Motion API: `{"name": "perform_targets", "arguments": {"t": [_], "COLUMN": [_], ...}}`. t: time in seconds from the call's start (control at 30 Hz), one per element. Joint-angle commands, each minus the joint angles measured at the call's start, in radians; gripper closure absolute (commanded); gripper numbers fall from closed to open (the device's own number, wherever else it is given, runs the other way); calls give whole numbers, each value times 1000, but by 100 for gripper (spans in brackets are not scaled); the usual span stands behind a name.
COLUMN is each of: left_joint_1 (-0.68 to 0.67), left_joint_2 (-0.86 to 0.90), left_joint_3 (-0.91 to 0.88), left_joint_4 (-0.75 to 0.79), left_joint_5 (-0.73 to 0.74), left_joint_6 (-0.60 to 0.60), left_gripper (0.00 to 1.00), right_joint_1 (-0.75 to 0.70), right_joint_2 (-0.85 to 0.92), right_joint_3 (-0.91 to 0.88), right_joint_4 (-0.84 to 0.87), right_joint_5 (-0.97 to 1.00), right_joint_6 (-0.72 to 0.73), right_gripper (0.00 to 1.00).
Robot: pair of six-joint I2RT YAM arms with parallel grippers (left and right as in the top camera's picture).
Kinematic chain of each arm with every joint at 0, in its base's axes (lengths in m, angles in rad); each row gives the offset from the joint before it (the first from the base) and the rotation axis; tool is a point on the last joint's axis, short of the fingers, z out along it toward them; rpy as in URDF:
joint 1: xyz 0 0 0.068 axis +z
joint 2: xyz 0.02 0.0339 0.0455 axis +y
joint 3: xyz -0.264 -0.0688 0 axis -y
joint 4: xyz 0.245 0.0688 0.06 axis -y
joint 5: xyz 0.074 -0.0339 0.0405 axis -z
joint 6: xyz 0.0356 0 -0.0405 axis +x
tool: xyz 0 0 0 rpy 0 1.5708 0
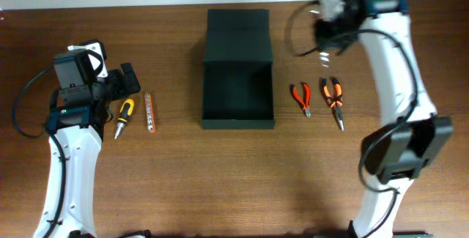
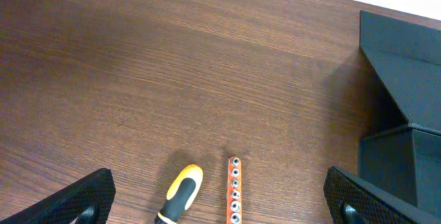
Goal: Pack container
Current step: 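Carry the wrench with the right gripper over the green box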
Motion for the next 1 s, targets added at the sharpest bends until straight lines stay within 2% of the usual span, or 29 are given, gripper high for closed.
{"name": "perform_targets", "arguments": {"t": [0.0,0.27,0.53,0.97], "left_joint_1": [6,6,6,6], "left_joint_2": [3,3,3,3], "left_joint_3": [20,20,20,20], "left_joint_4": [3,2,2,3], "left_joint_5": [-10,-11,-11,-10], "left_joint_6": [-10,-10,-9,-10], "left_gripper": [1,1,1,1], "right_joint_1": [113,291,352,354], "right_joint_2": [-45,-13,72,268], "right_joint_3": [51,47,28,23], "right_joint_4": [5,37,37,41], "right_joint_5": [-6,-2,-19,-26], "right_joint_6": [-154,-444,-752,-935], "right_gripper": [96,96,96,96]}}
